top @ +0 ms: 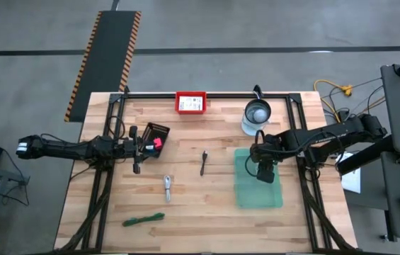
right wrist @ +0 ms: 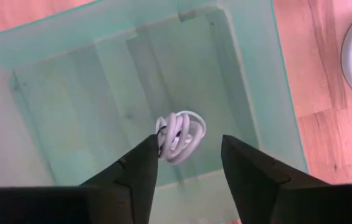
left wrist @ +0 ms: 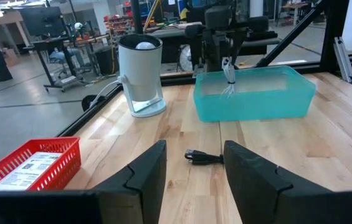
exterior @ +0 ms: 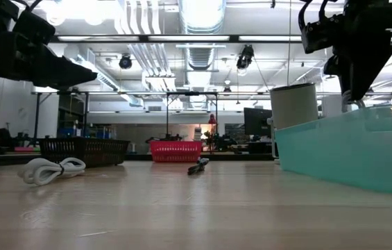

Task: Pick and place items into bin
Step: Put the top white charger cable into the green bin

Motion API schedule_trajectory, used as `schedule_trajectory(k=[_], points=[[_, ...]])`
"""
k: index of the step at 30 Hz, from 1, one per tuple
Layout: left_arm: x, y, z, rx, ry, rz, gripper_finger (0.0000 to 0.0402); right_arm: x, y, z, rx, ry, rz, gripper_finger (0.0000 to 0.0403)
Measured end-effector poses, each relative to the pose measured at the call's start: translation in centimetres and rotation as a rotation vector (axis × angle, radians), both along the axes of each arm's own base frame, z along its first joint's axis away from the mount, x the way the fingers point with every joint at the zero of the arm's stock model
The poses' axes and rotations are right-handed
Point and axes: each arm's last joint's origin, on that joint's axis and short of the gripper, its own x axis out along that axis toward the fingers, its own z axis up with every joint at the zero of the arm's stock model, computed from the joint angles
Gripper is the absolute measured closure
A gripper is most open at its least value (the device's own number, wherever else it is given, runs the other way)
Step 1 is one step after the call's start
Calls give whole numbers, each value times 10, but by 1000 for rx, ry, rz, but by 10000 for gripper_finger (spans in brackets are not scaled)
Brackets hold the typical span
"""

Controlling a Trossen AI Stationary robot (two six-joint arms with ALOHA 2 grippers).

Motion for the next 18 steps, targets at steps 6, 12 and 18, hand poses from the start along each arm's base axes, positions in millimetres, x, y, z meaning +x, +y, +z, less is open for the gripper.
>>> schedule_trajectory(k=[6, 12, 18], points=[[0, 0, 0, 0, 1, 0, 258, 0, 0, 0, 0, -2, 0, 221], [0, 0, 0, 0, 1, 0, 258, 4, 1, 1, 14, -45, -26, 198], [0, 0, 0, 0, 1, 0, 258, 5, 1, 1, 17, -54, -29, 177]])
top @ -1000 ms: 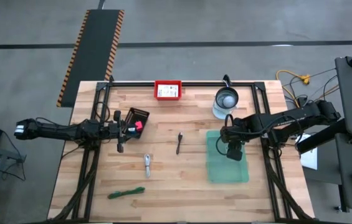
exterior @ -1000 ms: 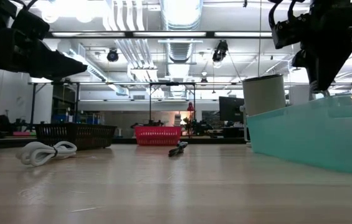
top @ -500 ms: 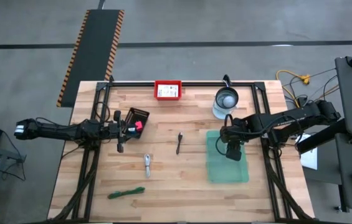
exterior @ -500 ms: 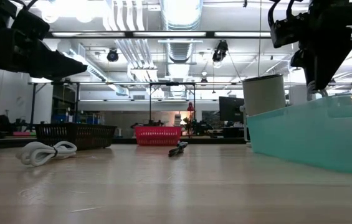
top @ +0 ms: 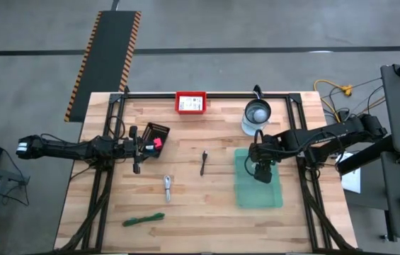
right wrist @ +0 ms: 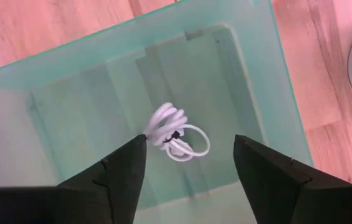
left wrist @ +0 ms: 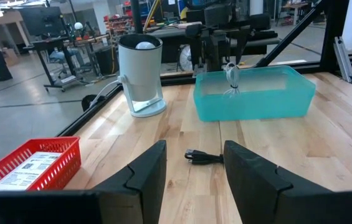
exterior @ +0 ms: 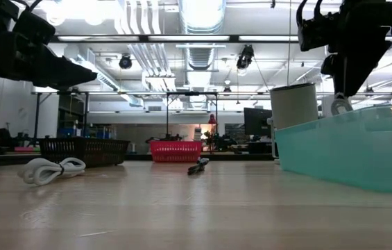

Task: Pick and place items into bin
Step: Put the top white charger cable into the green bin, then put the black charger cable into the green bin

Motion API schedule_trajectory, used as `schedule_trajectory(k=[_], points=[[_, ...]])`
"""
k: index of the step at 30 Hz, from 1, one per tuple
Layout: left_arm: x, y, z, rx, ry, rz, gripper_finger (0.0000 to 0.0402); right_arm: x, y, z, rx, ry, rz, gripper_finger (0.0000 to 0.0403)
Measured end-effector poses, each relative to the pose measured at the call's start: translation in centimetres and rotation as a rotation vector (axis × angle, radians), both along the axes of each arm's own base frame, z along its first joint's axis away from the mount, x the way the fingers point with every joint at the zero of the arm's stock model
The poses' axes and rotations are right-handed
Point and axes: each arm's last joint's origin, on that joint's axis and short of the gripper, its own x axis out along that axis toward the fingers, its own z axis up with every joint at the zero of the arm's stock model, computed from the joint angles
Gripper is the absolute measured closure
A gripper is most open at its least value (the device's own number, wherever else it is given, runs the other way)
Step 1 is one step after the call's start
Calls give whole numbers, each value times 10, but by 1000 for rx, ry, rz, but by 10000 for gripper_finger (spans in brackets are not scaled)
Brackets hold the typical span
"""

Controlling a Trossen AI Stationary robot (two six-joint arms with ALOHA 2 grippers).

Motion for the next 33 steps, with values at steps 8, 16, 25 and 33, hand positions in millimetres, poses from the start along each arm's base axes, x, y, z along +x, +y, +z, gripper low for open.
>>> schedule_trajectory(k=[8, 16, 25, 33], points=[[0, 0, 0, 0, 0, 0, 258, 1, 0, 0, 6, -9, -16, 160], [0, 0, 0, 0, 2, 0, 258, 5, 1, 1, 14, -51, -17, 151], [0, 0, -1, 0, 3, 0, 258, 5, 1, 1, 13, -53, -16, 154], [0, 0, -1, 0, 2, 0, 258, 16, 1, 6, -19, -186, -28, 156]])
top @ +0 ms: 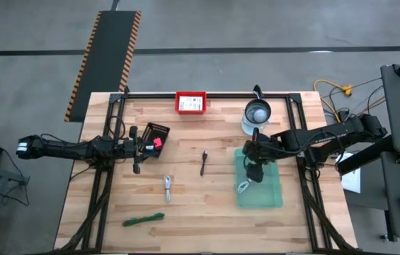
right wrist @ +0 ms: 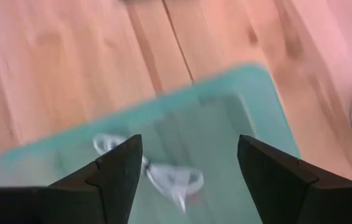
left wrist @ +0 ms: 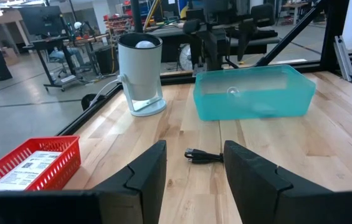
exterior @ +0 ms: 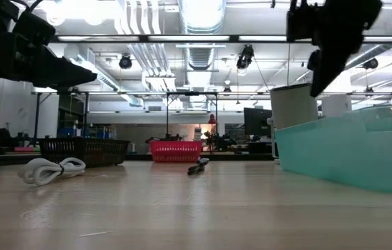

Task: Pick and place items into bin
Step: Put the black charger cable into the green bin

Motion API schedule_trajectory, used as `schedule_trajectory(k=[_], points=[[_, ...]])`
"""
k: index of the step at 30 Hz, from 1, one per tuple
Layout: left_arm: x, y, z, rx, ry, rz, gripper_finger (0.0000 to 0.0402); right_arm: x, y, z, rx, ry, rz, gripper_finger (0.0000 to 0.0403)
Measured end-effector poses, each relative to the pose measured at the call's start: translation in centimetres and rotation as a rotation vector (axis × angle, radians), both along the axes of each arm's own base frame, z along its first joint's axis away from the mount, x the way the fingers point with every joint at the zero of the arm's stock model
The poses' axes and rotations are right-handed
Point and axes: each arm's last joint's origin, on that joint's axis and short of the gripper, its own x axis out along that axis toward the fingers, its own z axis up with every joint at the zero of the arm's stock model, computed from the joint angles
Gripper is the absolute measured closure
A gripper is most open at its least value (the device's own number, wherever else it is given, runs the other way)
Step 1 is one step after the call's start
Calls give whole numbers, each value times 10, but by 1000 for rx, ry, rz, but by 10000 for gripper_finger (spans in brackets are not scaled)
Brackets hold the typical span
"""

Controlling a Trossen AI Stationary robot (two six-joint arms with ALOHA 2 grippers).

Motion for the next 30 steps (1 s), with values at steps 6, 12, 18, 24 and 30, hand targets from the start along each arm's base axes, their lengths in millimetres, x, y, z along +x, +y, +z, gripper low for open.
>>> schedule_trajectory(k=[6, 12, 18, 24, 30], points=[[0, 0, 0, 0, 0, 0, 258, 15, 2, 8, -65, -173, 145, 157], [0, 0, 0, -1, 0, 0, 258, 31, 0, 9, -280, -291, 226, 163], [0, 0, -1, 0, 5, 0, 258, 57, 5, -8, -392, -322, 376, 163], [1, 0, -2, 0, 23, 1, 258, 88, 9, -25, -467, -280, 530, 166], [2, 0, -3, 1, 32, 0, 258, 127, 15, -27, -510, -243, 615, 165]])
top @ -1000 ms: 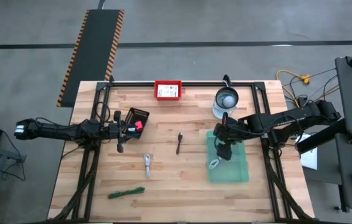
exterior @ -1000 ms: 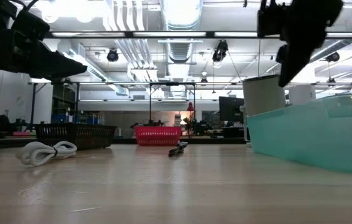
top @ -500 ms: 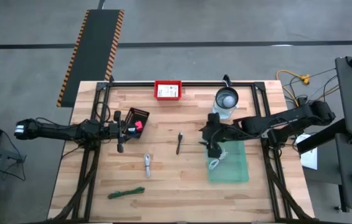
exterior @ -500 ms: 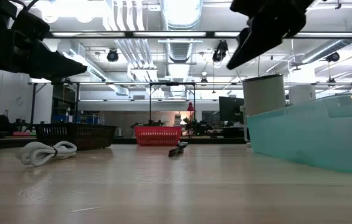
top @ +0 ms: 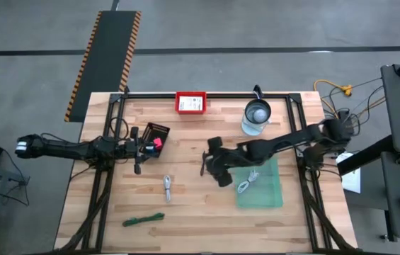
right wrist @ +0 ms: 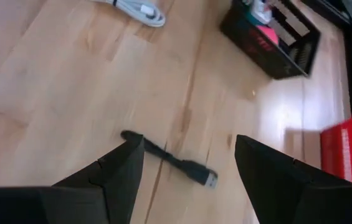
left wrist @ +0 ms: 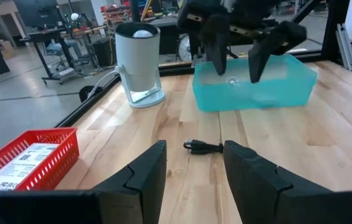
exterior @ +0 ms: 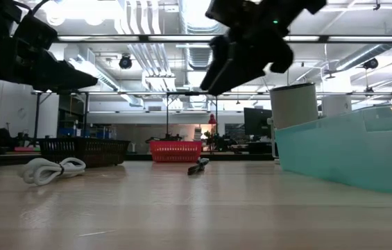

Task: Pick and place items into bin
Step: Put the black charger cable into the green bin

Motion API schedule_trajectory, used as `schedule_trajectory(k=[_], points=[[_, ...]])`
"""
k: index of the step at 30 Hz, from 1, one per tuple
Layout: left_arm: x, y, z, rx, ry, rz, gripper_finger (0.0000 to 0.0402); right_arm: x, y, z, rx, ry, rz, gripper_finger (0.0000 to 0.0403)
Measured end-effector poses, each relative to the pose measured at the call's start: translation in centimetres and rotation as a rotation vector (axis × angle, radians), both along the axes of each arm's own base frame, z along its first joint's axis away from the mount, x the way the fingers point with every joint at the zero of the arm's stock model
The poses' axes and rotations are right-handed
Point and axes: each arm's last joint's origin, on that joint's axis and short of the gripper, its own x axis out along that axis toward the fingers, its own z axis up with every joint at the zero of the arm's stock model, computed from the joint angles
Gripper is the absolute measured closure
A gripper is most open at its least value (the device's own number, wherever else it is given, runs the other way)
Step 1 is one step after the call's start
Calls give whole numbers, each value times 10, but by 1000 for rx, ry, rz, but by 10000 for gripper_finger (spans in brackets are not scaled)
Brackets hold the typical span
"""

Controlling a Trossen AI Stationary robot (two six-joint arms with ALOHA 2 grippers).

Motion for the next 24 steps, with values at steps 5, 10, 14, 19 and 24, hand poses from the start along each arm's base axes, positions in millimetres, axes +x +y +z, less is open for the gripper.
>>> schedule_trajectory(k=[5, 10, 14, 19, 24], points=[[0, 0, 0, 0, -1, 0, 258, 23, 3, -8, -82, 153, 74, 170], [0, 0, 0, 0, -2, 0, 258, 42, 6, -23, -136, 274, 132, 177], [0, 0, 0, 0, -1, 0, 258, 53, 6, -38, -172, 349, 175, 177], [0, 0, 0, 1, 1, 0, 258, 61, 3, -52, -212, 410, 223, 177], [0, 0, -1, 1, 9, 0, 258, 64, -3, -60, -234, 438, 250, 177]])
